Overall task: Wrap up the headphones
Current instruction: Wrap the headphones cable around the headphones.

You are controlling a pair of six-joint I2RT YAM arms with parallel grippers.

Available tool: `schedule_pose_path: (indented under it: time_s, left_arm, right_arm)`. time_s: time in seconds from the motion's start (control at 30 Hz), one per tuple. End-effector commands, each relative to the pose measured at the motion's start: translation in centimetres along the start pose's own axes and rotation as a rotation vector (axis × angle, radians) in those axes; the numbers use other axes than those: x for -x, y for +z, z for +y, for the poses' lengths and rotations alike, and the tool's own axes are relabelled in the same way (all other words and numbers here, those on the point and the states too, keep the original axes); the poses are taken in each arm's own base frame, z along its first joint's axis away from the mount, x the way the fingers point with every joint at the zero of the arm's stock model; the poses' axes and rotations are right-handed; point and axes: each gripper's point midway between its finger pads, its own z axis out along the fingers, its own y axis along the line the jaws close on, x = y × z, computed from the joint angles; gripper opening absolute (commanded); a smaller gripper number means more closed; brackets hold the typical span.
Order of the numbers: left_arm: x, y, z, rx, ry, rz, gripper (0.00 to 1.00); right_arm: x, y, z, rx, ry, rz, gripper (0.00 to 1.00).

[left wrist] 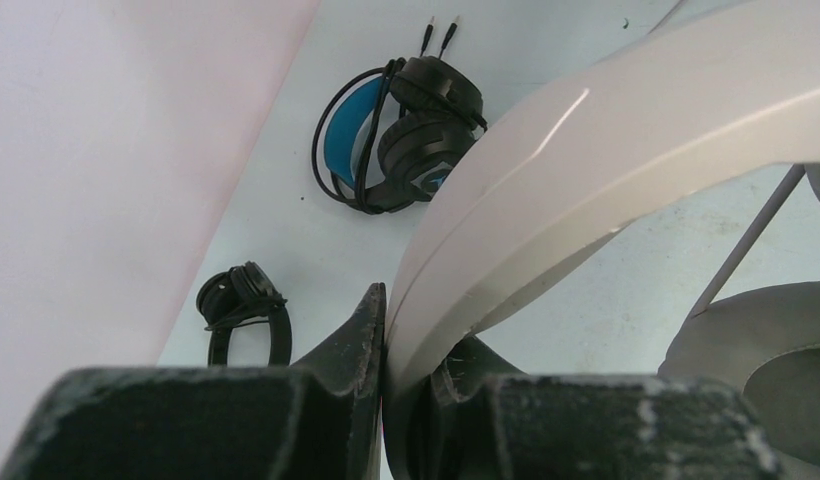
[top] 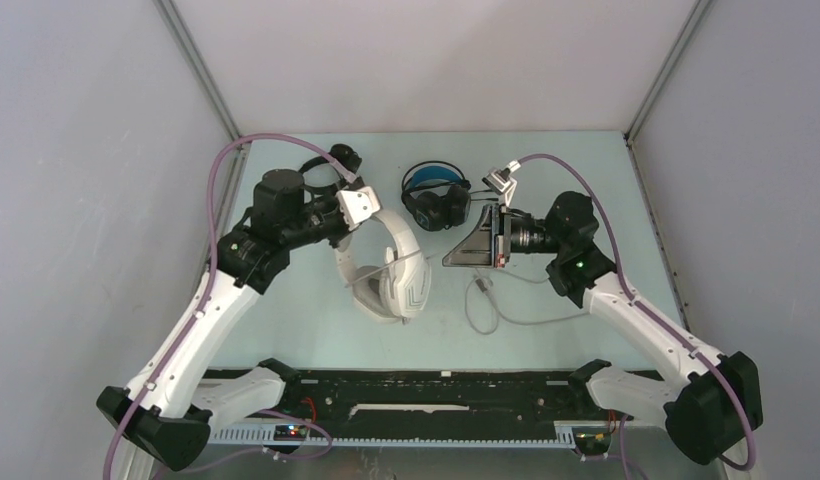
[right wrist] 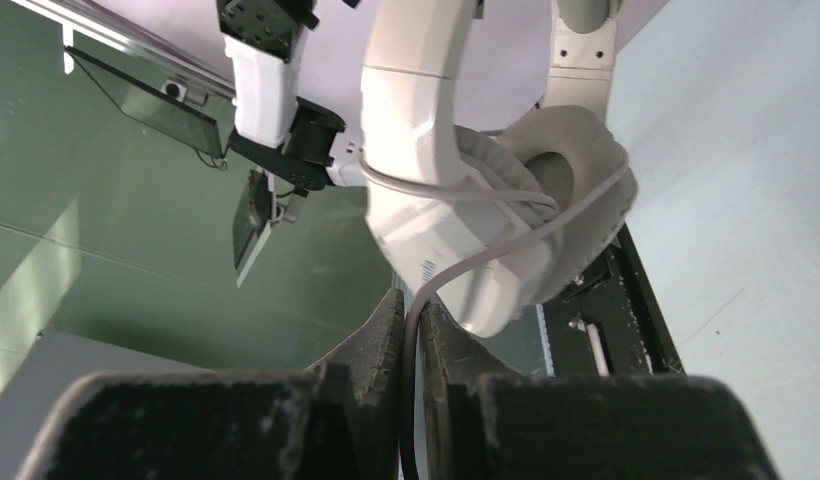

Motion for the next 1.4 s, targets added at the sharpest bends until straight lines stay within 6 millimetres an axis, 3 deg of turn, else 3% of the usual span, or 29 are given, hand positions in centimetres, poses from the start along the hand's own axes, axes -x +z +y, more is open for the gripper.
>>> schedule_pose_path:
  time_s: [0.0, 0.27, 0.43, 0.6, 1.0, 1.37]
  left_arm:
    - [-2.4, -0.1, 0.4, 0.057, 0.044, 0.085, 0.0]
    - [-3.0, -0.3, 1.0, 0.132, -0.069, 0.111, 0.0]
    - [-3.8, -0.3, 1.0, 0.191, -0.237, 0.14, 0.0]
    - [-4.6, -0.9, 0.9, 0.244, -0.274, 0.192, 0.0]
    - [-5.5, -2.9, 2.2, 0.395, -0.384, 0.302, 0.0]
    - [-4.1, -3.4, 3.2, 0.486, -0.479, 0.275, 0.0]
  right_arm:
    - [2.3, -0.2, 4.4, 0.101, -0.126, -0.053, 0.13]
    - [4.9, 0.8, 4.1, 0.107, -0.079, -0.115, 0.11]
    - [5.5, 1.6, 3.8, 0.097, -0.067, -0.122, 0.12]
    - [5.9, 2.7, 4.1, 0.107, -0.059, -0.11, 0.12]
    - [5.7, 5.7, 4.4, 0.134, -0.038, -0.06, 0.16]
    - [5.2, 7.4, 3.7, 0.131, -0.03, -0.041, 0.21]
